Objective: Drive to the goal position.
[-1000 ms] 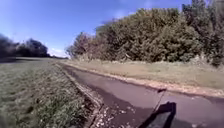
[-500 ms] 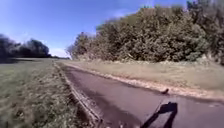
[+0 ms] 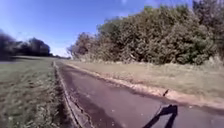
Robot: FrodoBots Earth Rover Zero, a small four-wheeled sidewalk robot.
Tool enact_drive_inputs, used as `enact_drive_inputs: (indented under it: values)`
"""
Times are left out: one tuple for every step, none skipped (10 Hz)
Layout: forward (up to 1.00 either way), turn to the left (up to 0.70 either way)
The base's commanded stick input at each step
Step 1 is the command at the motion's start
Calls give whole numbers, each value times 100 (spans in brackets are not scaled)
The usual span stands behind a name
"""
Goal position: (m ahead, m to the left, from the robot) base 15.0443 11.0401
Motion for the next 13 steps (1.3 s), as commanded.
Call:
enact_drive_inputs:
  values:
    - [85,34]
    - [85,34]
    - [85,34]
    - [85,34]
    - [85,34]
    - [85,31]
    - [85,26]
    - [85,18]
    - [85,8]
    - [85,0]
    - [85,0]
    - [85,0]
    - [85,11]
